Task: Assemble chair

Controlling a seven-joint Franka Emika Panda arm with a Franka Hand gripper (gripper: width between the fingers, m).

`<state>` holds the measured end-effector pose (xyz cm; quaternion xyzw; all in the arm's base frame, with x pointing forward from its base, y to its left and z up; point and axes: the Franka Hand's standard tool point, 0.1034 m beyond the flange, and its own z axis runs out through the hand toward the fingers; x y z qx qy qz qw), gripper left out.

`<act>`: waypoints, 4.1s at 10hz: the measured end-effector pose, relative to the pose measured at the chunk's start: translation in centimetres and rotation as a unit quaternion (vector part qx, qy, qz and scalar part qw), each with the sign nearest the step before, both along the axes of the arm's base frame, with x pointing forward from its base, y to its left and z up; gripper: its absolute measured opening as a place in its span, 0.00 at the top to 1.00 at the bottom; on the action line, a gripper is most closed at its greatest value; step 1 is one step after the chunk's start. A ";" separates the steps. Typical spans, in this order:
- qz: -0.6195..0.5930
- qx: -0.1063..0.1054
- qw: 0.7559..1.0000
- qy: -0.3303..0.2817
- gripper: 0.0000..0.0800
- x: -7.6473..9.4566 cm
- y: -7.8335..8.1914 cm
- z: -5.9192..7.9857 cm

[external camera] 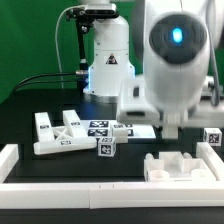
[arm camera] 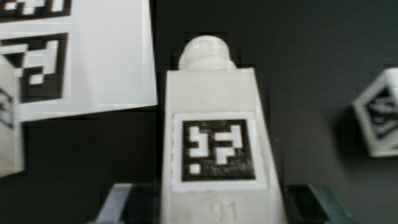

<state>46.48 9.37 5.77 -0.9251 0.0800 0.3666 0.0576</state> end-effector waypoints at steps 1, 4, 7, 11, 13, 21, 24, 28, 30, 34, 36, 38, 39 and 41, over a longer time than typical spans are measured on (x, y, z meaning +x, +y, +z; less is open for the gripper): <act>0.004 -0.002 1.000 -0.028 0.64 1.5 0.1 1.3; -0.007 -0.017 0.991 -0.135 0.64 2.4 0.4 1.3; 0.001 -0.014 0.978 -0.210 0.64 6.6 0.9 6.2; -0.003 -0.029 0.929 -0.368 0.64 8.0 1.5 5.9; 0.041 -0.037 0.895 -0.442 0.64 9.8 1.2 5.4; 0.108 -0.036 0.840 -0.530 0.64 13.1 1.1 6.4; 0.112 -0.036 0.836 -0.536 0.64 13.5 0.9 6.4; 0.112 -0.036 0.836 -0.536 0.64 14.4 1.4 5.3; 0.116 -0.034 0.839 -0.531 0.64 14.1 2.0 4.2; 0.118 -0.036 0.836 -0.534 0.64 14.2 1.9 3.0; 0.119 -0.037 0.834 -0.538 0.64 14.3 2.0 2.9; 0.118 -0.037 0.823 -0.554 0.64 14.0 2.0 2.8; 0.118 -0.038 0.817 -0.564 0.64 13.7 2.0 2.8; 0.121 -0.040 0.805 -0.580 0.64 12.8 1.7 2.5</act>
Offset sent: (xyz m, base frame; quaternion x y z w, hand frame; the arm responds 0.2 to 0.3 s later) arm 0.0000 0.0000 0.0000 0.0000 0.1938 0.0000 0.9810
